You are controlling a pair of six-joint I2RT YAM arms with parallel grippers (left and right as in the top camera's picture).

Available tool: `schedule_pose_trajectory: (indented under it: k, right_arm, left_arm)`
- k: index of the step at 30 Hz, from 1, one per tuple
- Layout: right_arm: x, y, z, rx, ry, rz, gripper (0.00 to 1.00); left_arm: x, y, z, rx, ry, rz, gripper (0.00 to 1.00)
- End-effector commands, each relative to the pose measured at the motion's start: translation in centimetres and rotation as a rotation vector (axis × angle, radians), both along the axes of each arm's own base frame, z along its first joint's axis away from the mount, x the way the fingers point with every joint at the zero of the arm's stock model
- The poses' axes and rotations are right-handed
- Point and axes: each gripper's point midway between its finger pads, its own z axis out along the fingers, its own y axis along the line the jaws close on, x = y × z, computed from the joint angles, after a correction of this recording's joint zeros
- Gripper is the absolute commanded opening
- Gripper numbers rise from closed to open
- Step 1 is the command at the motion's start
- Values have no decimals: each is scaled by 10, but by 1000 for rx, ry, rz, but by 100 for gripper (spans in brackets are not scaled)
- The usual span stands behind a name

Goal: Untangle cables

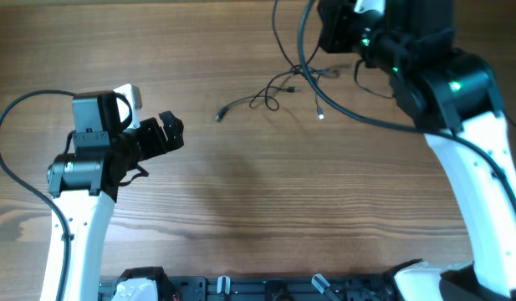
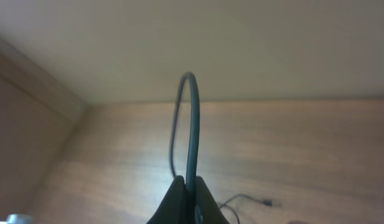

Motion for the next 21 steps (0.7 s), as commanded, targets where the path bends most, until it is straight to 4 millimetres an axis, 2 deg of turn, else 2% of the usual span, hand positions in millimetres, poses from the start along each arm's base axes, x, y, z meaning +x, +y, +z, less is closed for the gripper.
schedule_pose_trajectory:
  k: [1,7,9,14,19,21]
  right_arm:
    - [-10,-12,46,17,-144,-38,4]
    - [-5,-23,73,37,-247,-108,4]
    - [-3,-28,77,45,-261,-139,4]
    - [-1,-28,72,107,-215,-164,4]
    - [-1,-27,70,147,-191,-178,4]
    - [-1,-28,69,179,-172,-194,4]
  left_arm:
    - [2,-2,2,-1,-7,-22,100]
    - [0,-21,7,-96,-15,-90,100]
    - [-1,-38,15,-184,-34,-145,100]
    - [1,-77,47,-454,-75,-226,100]
    - [0,-109,61,-516,-96,-295,100]
    - [-2,-131,67,-535,-108,-351,100]
